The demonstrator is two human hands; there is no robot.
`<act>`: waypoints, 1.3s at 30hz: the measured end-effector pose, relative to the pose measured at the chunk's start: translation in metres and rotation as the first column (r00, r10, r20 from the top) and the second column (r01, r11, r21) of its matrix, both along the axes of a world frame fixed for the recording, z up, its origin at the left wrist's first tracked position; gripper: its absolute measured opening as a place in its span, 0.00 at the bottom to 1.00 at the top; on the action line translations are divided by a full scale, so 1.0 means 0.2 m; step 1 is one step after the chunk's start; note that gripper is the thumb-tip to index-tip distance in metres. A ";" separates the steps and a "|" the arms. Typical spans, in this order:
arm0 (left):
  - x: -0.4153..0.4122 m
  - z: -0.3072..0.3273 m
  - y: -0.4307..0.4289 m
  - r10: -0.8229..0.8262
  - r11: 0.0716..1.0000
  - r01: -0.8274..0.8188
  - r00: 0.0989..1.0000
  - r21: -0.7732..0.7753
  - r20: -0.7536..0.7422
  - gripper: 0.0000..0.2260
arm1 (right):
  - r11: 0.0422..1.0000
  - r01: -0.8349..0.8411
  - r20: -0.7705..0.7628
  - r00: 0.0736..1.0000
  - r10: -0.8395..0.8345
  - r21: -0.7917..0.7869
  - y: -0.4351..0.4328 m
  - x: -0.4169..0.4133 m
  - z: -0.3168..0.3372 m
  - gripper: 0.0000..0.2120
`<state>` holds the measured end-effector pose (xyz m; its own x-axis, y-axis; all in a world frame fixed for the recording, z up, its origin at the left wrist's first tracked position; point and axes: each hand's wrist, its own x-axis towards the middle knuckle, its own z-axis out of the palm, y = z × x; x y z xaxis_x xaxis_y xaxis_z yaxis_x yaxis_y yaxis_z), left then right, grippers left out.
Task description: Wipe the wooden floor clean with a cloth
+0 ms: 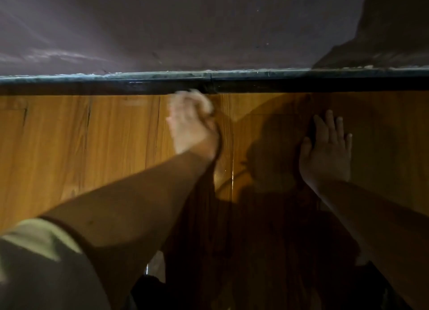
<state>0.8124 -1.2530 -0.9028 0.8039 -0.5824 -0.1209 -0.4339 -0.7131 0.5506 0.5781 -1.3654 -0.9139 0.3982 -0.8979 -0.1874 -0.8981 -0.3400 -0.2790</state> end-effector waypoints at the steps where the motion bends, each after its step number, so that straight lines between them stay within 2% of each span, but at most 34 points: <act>1: -0.13 0.01 -0.02 -0.282 0.959 0.281 0.959 -0.021 -0.011 0.22 | 1.000 0.004 0.030 1.000 -0.004 0.013 -0.01 0.00 0.01 0.25; 2: -0.23 0.02 -0.02 -0.538 0.842 0.539 0.839 -0.014 -0.081 0.25 | 1.000 0.010 0.040 0.999 -0.010 0.010 -0.01 0.01 0.01 0.24; 3: -0.26 0.03 -0.04 -0.735 0.676 0.737 0.675 0.003 -0.066 0.27 | 1.000 0.010 0.040 0.999 -0.010 0.001 -0.02 0.02 0.01 0.24; 4: -0.21 0.03 -0.03 -0.853 0.520 0.850 0.522 0.085 -0.012 0.28 | 1.000 0.004 0.047 0.999 -0.003 -0.005 -0.02 0.02 0.01 0.24; 5: -0.12 0.03 -0.02 -0.892 0.452 0.882 0.451 0.134 0.038 0.28 | 1.000 -0.005 0.058 0.998 0.005 -0.003 -0.03 0.03 0.01 0.24; 6: -0.03 0.04 0.00 -0.862 0.505 0.854 0.505 0.121 0.036 0.26 | 1.000 -0.009 0.057 0.998 0.008 0.008 -0.03 0.03 0.02 0.24; 7: 0.08 0.04 0.05 -0.786 0.617 0.781 0.617 0.099 0.033 0.24 | 1.000 -0.013 0.068 0.998 0.012 0.019 -0.03 0.04 0.02 0.24; 8: 0.20 0.03 0.12 -0.684 0.728 0.675 0.727 0.123 0.058 0.24 | 0.999 -0.023 0.078 0.997 0.020 0.031 -0.03 0.06 0.01 0.23; 9: 0.30 0.03 0.18 -0.598 0.796 0.572 0.794 0.199 0.107 0.25 | 0.999 -0.012 0.082 0.997 0.009 0.037 -0.04 0.03 0.02 0.23; 11: 0.49 0.03 0.36 -0.445 0.854 0.368 0.883 0.367 0.150 0.26 | 0.998 -0.032 0.100 0.995 0.026 0.059 -0.03 0.07 0.01 0.23; 12: 0.49 0.02 0.36 -0.339 0.889 0.270 0.931 0.371 0.136 0.26 | 0.998 -0.023 0.105 0.994 0.017 0.054 -0.04 0.03 0.02 0.23; 13: 0.47 0.00 0.36 -0.152 0.935 0.103 0.981 0.339 0.122 0.26 | 0.998 -0.030 0.108 0.994 0.023 0.061 -0.04 0.04 0.02 0.22; 14: 0.40 -0.01 0.32 0.057 0.948 -0.091 0.991 0.305 0.118 0.26 | 0.997 -0.039 0.113 0.993 0.030 0.071 -0.04 0.05 0.01 0.22; 15: 0.25 -0.01 0.23 0.161 0.931 -0.196 0.978 0.308 0.134 0.27 | 0.997 -0.022 0.110 0.994 0.014 0.071 -0.06 0.01 0.03 0.22; 16: 0.11 -0.02 0.15 0.169 0.920 -0.209 0.975 0.331 0.144 0.27 | 0.997 -0.022 0.112 0.994 0.014 0.074 -0.06 0.01 0.03 0.22; 17: -0.04 -0.03 0.08 0.082 0.936 -0.116 0.990 0.332 0.115 0.26 | 0.997 -0.020 0.125 0.992 0.010 0.078 -0.07 0.02 0.02 0.22; 18: -0.23 -0.03 0.01 -0.056 0.956 0.048 0.998 0.290 0.020 0.25 | 0.997 -0.012 0.132 0.991 0.002 0.074 -0.08 -0.02 0.04 0.21; 19: -0.39 -0.04 -0.04 -0.224 0.938 0.233 0.973 0.259 -0.061 0.24 | 0.997 0.008 0.153 0.988 -0.020 0.083 -0.10 -0.02 0.04 0.21; 21: -0.66 -0.01 -0.07 -0.542 0.802 0.552 0.833 0.227 -0.113 0.24 | 0.993 0.068 0.205 0.975 -0.087 0.100 -0.10 -0.01 0.06 0.21; 22: -0.71 0.00 -0.06 -0.632 0.738 0.644 0.764 0.203 -0.127 0.24 | 0.987 0.116 0.234 0.962 -0.140 0.111 -0.10 -0.01 0.07 0.22; 23: -0.68 0.01 -0.05 -0.670 0.713 0.684 0.730 0.156 -0.140 0.24 | 0.974 0.187 0.270 0.938 -0.216 0.129 -0.08 0.01 0.07 0.22; 24: -0.63 0.05 -0.03 -0.671 0.726 0.682 0.731 0.090 -0.127 0.23 | 0.955 0.259 0.299 0.909 -0.291 0.141 -0.04 0.00 0.11 0.23; 25: -0.52 0.06 0.00 -0.628 0.771 0.636 0.768 0.031 -0.123 0.23 | 0.948 0.275 0.312 0.897 -0.314 0.163 0.03 0.02 0.11 0.25; 26: -0.38 0.07 0.03 -0.564 0.822 0.570 0.816 0.015 -0.130 0.23 | 0.960 0.222 0.271 0.926 -0.261 0.168 0.11 0.04 0.11 0.27; 27: -0.26 0.07 0.08 -0.500 0.859 0.510 0.854 0.039 -0.143 0.24 | 0.985 0.105 0.171 0.977 -0.128 0.140 0.22 0.02 0.12 0.29; 29: 0.01 0.07 0.17 -0.393 0.880 0.410 0.912 0.241 -0.118 0.26 | 0.983 -0.156 0.023 0.988 0.155 0.100 0.46 0.06 0.08 0.35; 31: 0.17 0.05 0.27 -0.289 0.853 0.307 0.951 0.422 -0.109 0.28 | 0.935 -0.354 0.002 0.935 0.354 0.027 0.67 0.10 0.04 0.36; 33: 0.26 0.03 0.30 -0.265 0.825 0.291 0.956 0.485 -0.123 0.31 | 0.836 -0.549 0.055 0.835 0.548 0.016 0.73 0.09 0.03 0.31; 35: 0.31 0.04 0.30 -0.278 0.798 0.312 0.950 0.516 -0.144 0.34 | 0.748 -0.663 0.070 0.746 0.662 -0.006 0.63 -0.03 0.01 0.27; 36: 0.29 0.05 0.29 -0.280 0.783 0.332 0.943 0.527 -0.179 0.36 | 0.766 -0.643 0.017 0.765 0.643 -0.019 0.56 -0.17 0.02 0.27; 37: 0.28 0.05 0.27 -0.283 0.774 0.342 0.940 0.533 -0.193 0.37 | 0.831 -0.554 -0.026 0.833 0.553 -0.042 0.48 -0.28 0.01 0.27; 38: 0.28 0.06 0.27 -0.283 0.764 0.354 0.935 0.539 -0.214 0.38 | 0.933 -0.359 -0.067 0.932 0.356 -0.027 0.40 -0.38 0.02 0.27; 39: 0.25 0.06 0.25 -0.287 0.761 0.373 0.927 0.531 -0.240 0.38 | 0.996 -0.083 -0.119 0.990 0.078 -0.034 0.32 -0.46 0.03 0.27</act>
